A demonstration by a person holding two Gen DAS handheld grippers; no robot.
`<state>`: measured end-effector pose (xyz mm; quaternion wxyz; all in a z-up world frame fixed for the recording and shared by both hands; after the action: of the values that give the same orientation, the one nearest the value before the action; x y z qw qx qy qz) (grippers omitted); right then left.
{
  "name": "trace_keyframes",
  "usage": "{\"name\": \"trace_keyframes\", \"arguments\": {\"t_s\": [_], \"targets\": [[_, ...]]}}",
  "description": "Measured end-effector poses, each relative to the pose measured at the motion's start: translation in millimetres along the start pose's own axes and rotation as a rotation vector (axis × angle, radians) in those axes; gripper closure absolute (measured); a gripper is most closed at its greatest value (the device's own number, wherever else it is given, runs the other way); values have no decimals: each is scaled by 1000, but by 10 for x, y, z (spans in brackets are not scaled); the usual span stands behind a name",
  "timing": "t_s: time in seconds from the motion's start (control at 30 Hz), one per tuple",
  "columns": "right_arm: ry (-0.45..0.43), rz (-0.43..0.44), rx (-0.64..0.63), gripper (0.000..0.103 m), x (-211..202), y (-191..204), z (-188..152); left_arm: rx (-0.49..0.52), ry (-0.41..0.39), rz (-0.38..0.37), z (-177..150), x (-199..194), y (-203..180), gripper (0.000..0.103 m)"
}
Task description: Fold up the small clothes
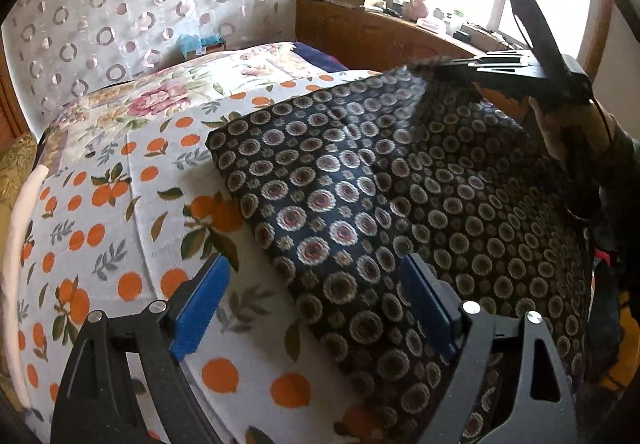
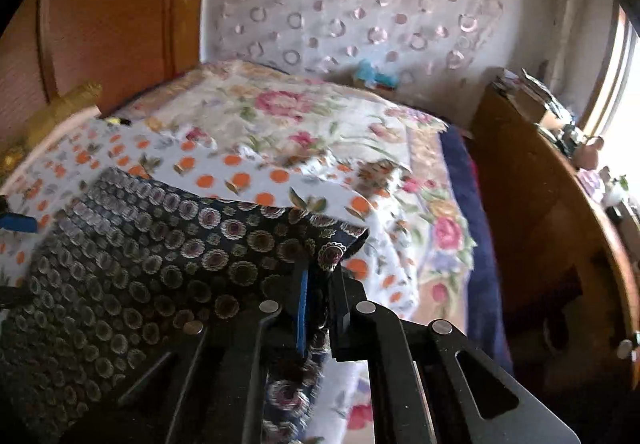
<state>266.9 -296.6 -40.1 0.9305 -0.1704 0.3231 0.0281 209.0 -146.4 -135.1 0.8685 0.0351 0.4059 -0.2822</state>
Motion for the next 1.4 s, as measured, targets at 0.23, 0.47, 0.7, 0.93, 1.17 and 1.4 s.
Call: {"name": "trace_keyframes", "arguments": {"t_s": [0.23, 0.47, 0.7, 0.93, 1.17, 1.4], "targets": [[20, -3, 64, 60, -330, 41, -229, 0, -12, 0, -121, -143, -93, 15], [29, 67, 73, 60, -704, 226, -611, -2, -12, 1, -302, -261, -175, 15], [111, -45, 129, 60, -574, -60, -988, -17, -3, 8, -510, -358, -244, 15], [27, -16, 148, 60, -1039, 21, -1082, -26, 14, 8, -693, -392, -341, 15], [-26, 43, 114, 60, -1494, 342, -1367, -3, 49, 22, -765, -348, -394, 15], [-16, 99, 99, 56, -1630, 556, -1593, -7, 55, 6, -824, -380, -428, 18]]}}
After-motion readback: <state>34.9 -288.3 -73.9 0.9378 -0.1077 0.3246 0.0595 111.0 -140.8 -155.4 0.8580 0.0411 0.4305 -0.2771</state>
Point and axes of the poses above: each gripper's, at about its wrist camera, not at the fingertips, and x roughly the way its jaws point, y to its left, z to its top, the point moved 7 cm from there along x, roughly the way its jaws point, and after that the axes turned 7 degrees about -z, right-handed, at the moved point
